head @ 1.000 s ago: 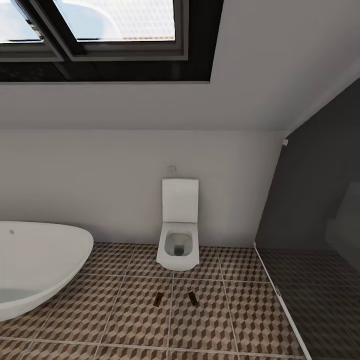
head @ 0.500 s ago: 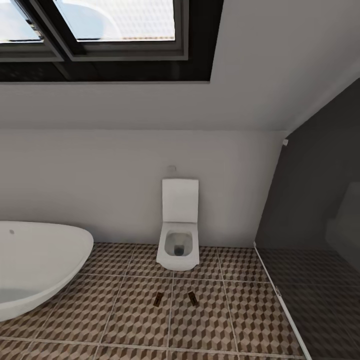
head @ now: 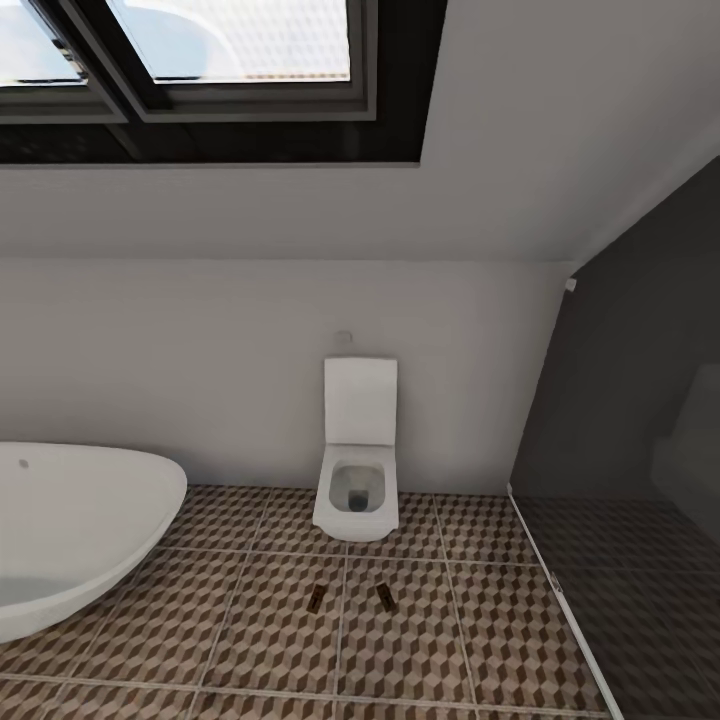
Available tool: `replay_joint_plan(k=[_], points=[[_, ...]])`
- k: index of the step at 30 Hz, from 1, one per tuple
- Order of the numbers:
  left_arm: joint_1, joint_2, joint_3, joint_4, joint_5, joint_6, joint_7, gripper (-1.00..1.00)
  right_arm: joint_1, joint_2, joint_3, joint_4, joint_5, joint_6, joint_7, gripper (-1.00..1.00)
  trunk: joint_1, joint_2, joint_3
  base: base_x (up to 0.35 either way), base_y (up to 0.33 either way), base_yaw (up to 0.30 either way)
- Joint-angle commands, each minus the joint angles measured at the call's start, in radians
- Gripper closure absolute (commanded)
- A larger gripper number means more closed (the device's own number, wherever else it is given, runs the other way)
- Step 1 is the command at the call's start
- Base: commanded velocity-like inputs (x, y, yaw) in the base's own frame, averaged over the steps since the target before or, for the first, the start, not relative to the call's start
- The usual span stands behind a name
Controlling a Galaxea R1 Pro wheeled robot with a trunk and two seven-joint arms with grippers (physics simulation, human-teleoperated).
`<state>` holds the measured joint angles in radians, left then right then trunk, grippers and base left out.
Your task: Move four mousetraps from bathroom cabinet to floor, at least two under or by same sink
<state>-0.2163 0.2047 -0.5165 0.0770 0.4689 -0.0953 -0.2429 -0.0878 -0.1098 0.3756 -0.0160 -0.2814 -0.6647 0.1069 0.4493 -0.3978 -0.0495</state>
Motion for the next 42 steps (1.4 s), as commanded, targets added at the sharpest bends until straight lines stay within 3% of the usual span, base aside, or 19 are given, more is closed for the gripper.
replay_joint_plan(k=[1, 11, 16, 21, 23, 27, 31, 38, 42], points=[[0.006, -0.002, -0.008, 0.004, 0.010, -0.006, -0.001, -1.00, 0.006, 0.003, 0.001, 0.001, -0.011, -0.003, 0.009, -1.00, 0.001, -0.002, -0.002, 0.000, 0.000, 0.000], [0.054, -0.037, -0.008, 0.003, 0.009, -0.007, 0.067, -1.00, 0.053, 0.043, 0.001, 0.001, -0.012, 0.005, -0.002, -1.00, 0.001, -0.002, -0.002, 0.000, 0.000, 0.000], [0.058, -0.052, -0.008, 0.000, 0.009, -0.008, 0.144, -1.00, 0.058, 0.062, -0.001, -0.002, -0.021, 0.064, -0.029, -1.00, 0.001, -0.002, -0.002, 0.000, 0.000, 0.000], [0.059, -0.066, -0.007, -0.002, 0.009, -0.009, 0.213, -1.00, 0.059, 0.068, -0.003, -0.004, -0.051, 0.134, -0.042, -1.00, 0.001, -0.002, -0.002, 0.000, 0.000, 0.000], [0.060, -0.070, -0.007, -0.003, 0.009, -0.009, 0.238, -1.00, 0.060, 0.070, -0.004, -0.005, -0.083, 0.160, -0.046, -1.00, 0.001, -0.002, -0.002, 0.000, 0.000, 0.000], [0.060, -0.080, -0.007, -0.003, 0.008, -0.009, 0.257, -1.00, 0.060, 0.071, -0.003, -0.005, -0.143, 0.179, -0.049, -1.00, 0.001, -0.002, -0.002, 0.000, 0.000, 0.000], [0.060, -0.082, -0.008, -0.002, 0.008, -0.008, 0.263, -1.00, 0.060, 0.070, -0.002, -0.005, -0.170, 0.187, -0.049, -1.00, 0.001, -0.002, -0.002, 0.000, 0.000, 0.000], [0.060, -0.082, -0.009, -0.003, 0.006, -0.008, 0.264, -1.00, 0.060, 0.064, 0.000, -0.005, -0.180, 0.192, -0.049, -1.00, 0.001, -0.002, -0.002, 0.000, 0.000, 0.000], [0.061, -0.095, -0.008, -0.005, 0.005, -0.008, 0.264, -1.00, 0.060, 0.062, 0.000, -0.006, -0.182, 0.192, -0.049, -1.00, 0.001, -0.002, -0.002, 0.000, 0.000, 0.000]])
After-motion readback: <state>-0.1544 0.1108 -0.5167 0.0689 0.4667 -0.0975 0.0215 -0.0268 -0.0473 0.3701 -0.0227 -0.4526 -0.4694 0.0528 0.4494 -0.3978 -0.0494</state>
